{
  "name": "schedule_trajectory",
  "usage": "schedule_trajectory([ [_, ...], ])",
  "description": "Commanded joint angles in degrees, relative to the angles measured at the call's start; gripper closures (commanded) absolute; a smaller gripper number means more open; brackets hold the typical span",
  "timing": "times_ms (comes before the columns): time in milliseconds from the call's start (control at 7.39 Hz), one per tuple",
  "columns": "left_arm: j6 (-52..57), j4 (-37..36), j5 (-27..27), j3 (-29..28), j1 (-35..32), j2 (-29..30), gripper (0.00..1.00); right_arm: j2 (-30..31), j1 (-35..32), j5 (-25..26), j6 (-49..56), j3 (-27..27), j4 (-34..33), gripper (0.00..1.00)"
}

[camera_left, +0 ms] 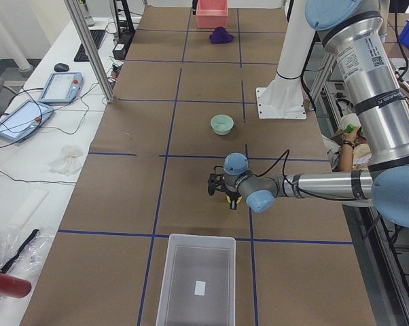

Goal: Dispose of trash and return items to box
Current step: 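Grasp the yellow plastic cup with the left gripper and lift it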

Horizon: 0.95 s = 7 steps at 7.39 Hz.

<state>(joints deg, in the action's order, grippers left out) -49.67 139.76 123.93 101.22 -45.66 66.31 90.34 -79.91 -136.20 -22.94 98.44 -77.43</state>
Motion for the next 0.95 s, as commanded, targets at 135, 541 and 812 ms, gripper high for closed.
schedule_trajectory([
  [135, 0.2, -0.2, -1.2, 4.2, -1.2, -0.5, 1.00, -0.2, 0.0, -0.1, 0.3, 0.0, 0.0, 0.00],
  [541, 10.9, -0.3, 9.5, 8.7, -16.0, -2.0, 1.00, -0.2, 0.0, -0.4, 0.7, 0.1, 0.2, 0.00],
  [812, 34.0, -9.8, 8.8, 4.8, -29.8, 1.0, 1.00, -0.2, 0.5, -0.4, 0.5, 0.1, 0.3, 0.00],
])
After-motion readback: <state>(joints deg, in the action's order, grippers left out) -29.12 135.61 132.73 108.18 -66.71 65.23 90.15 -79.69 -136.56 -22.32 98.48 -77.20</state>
